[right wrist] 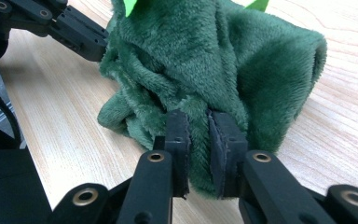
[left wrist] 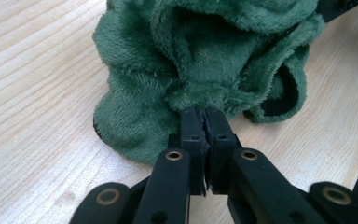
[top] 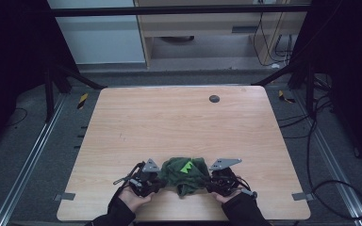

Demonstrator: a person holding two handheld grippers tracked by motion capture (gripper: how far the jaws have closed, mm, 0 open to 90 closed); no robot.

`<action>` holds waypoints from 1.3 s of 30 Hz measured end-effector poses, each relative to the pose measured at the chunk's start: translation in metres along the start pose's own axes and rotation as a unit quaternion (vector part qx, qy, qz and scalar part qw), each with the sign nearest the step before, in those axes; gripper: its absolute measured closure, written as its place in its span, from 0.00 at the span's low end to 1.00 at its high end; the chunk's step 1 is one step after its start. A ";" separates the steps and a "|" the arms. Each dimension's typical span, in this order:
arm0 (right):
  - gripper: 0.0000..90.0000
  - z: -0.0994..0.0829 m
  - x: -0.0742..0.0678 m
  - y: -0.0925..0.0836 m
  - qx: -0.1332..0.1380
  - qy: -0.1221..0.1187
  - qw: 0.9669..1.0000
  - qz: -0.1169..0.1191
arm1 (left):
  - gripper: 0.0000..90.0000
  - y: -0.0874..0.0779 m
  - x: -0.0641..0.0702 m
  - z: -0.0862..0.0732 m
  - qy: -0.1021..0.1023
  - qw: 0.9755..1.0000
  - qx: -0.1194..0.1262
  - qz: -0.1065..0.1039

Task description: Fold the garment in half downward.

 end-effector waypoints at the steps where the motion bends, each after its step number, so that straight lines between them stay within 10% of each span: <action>1: 0.86 0.000 0.000 0.000 0.002 0.000 1.000 -0.001 | 0.96 -0.002 0.000 0.001 0.001 1.000 0.007 0.004; 20: 0.72 0.010 0.012 -0.027 0.052 0.020 0.998 -0.013 | 0.72 -0.039 -0.004 0.007 -0.019 0.997 0.066 0.022; 39: 0.94 0.039 0.044 -0.030 0.089 0.041 0.993 -0.067 | 0.92 -0.061 -0.034 0.031 -0.033 0.989 0.122 0.072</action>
Point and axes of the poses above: each handheld gripper's, and its own axes: y roughly forward along the jaws, z roughly out of its top, x roughly to its right, the point moved 2 cm from there along y, roughly forward along the jaws, and after that the axes turned 15 degrees about -z, right-handed, at the moved point
